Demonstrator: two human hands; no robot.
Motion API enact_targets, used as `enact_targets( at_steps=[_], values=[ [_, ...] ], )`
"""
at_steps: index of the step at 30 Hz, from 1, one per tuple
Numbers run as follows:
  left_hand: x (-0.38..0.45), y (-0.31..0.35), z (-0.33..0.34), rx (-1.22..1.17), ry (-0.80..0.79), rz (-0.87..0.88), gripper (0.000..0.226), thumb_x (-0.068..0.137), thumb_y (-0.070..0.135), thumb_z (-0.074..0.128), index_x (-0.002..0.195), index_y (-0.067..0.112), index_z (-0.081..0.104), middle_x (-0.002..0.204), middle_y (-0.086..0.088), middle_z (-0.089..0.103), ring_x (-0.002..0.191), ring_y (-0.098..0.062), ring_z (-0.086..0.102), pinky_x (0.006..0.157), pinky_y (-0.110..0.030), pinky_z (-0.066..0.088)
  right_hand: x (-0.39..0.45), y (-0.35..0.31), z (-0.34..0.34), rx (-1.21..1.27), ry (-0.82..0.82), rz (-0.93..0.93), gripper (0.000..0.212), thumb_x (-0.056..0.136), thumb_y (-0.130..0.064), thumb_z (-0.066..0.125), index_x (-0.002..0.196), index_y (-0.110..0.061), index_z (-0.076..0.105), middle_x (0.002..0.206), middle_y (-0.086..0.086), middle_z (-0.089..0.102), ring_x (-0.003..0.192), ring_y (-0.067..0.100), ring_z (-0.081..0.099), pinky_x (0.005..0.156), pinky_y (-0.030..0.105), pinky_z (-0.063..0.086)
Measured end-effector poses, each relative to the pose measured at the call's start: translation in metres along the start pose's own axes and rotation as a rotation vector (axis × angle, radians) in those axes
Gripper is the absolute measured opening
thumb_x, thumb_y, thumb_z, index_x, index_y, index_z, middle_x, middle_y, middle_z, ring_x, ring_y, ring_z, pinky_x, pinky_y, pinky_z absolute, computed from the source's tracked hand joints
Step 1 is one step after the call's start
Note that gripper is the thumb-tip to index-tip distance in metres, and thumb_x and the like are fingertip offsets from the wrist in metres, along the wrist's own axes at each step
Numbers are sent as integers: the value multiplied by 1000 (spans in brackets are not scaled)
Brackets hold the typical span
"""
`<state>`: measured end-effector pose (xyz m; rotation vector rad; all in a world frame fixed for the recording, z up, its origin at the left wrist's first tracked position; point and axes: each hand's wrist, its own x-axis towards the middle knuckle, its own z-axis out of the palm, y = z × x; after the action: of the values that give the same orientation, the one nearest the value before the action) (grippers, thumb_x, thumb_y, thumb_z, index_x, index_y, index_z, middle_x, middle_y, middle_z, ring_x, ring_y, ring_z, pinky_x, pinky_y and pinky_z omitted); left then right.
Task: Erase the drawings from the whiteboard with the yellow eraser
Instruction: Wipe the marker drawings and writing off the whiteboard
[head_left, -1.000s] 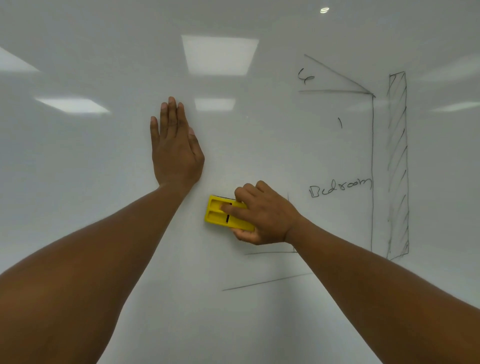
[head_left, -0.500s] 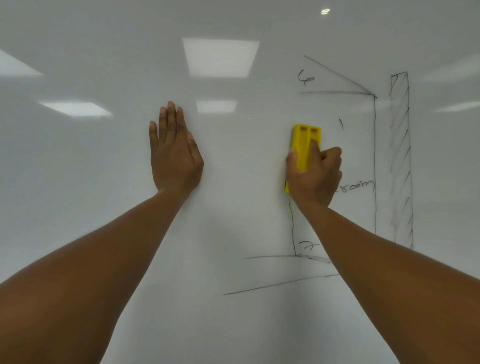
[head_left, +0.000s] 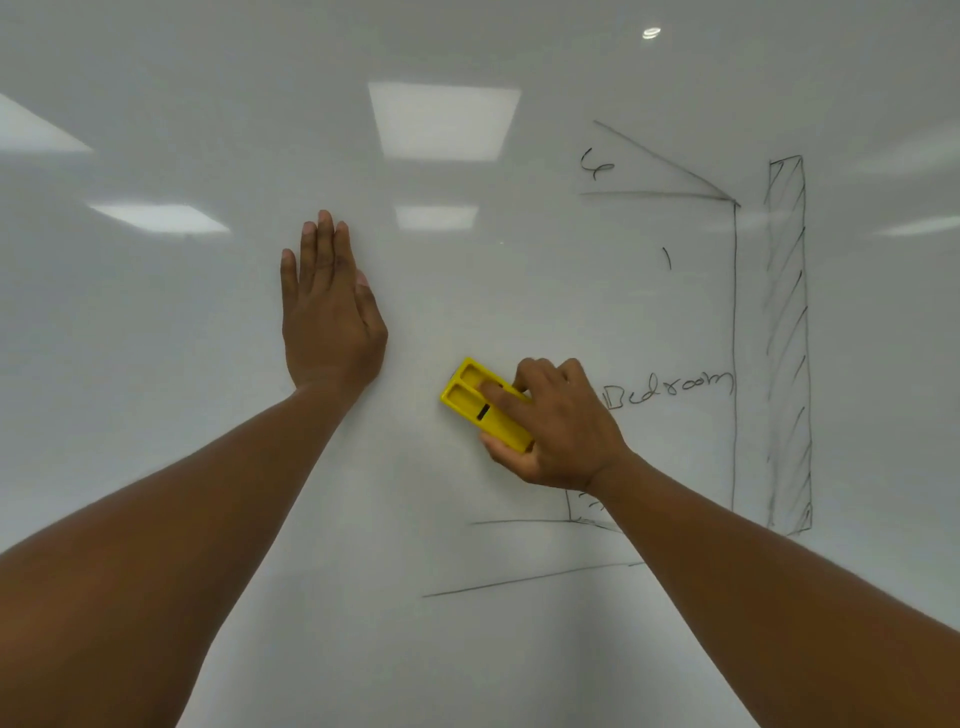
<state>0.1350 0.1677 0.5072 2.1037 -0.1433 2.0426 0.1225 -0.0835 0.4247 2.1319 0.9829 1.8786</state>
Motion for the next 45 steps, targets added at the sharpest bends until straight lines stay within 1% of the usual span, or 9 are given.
enact_targets(
  at_steps=[7,13,19,24,27,32,35,39,45],
  values=[
    [-2,1,-3,-22,-1,7,54,104,18,26,157,5,22,165,-8,18,154,-20,11,126,-39,5,16,12,0,-8,47,-35,48,83,-49,56,120,-19,63,88,9,51,75,28,48,66,38,37],
    [-1,3,-6,-21,-18,2,54,105,18,25,157,5,21,166,-8,16,154,-19,9,126,-39,3,37,19,-4,-23,88,177,50,81,-49,55,123,-23,60,89,8,47,75,26,45,66,37,33],
    [-1,5,-5,37,-56,2,54,106,11,26,158,4,14,166,-10,9,154,-21,3,126,-40,-1,59,33,-13,-8,108,323,50,82,-48,56,125,-23,58,92,9,47,79,28,46,67,36,34],
    [2,9,-7,158,-120,2,66,96,-3,31,157,0,6,166,-17,3,154,-29,-2,125,-45,-5,89,57,-23,-71,51,526,56,88,-52,47,136,-23,48,110,14,48,95,32,47,77,41,36],
    [6,14,-14,200,-143,87,65,95,3,33,156,-2,10,165,-20,7,154,-32,1,124,-49,-4,109,78,-28,-68,57,618,55,90,-53,44,136,-23,45,121,18,46,104,35,47,84,44,37],
    [26,39,-12,146,-160,255,59,100,11,35,156,1,20,165,-17,12,154,-30,6,125,-50,0,131,110,-36,-36,135,809,53,91,-54,42,132,-21,47,118,16,44,106,35,46,87,46,37],
    [39,68,-2,81,-164,280,57,102,16,32,156,1,20,165,-16,12,154,-29,6,125,-48,1,136,119,-39,18,173,1002,54,91,-55,40,132,-19,47,126,16,41,114,34,43,92,48,35],
    [49,104,14,-10,-158,308,56,105,22,29,156,3,20,165,-14,12,154,-26,5,125,-45,-1,138,123,-44,75,235,1219,53,91,-53,41,131,-19,48,127,14,40,117,33,42,94,46,34],
    [53,132,34,-45,-189,319,56,107,28,23,157,5,13,166,-12,7,154,-24,-1,125,-42,-7,129,124,-41,68,281,1319,52,92,-53,40,130,-19,50,129,14,40,116,33,43,94,46,33]
  ],
)
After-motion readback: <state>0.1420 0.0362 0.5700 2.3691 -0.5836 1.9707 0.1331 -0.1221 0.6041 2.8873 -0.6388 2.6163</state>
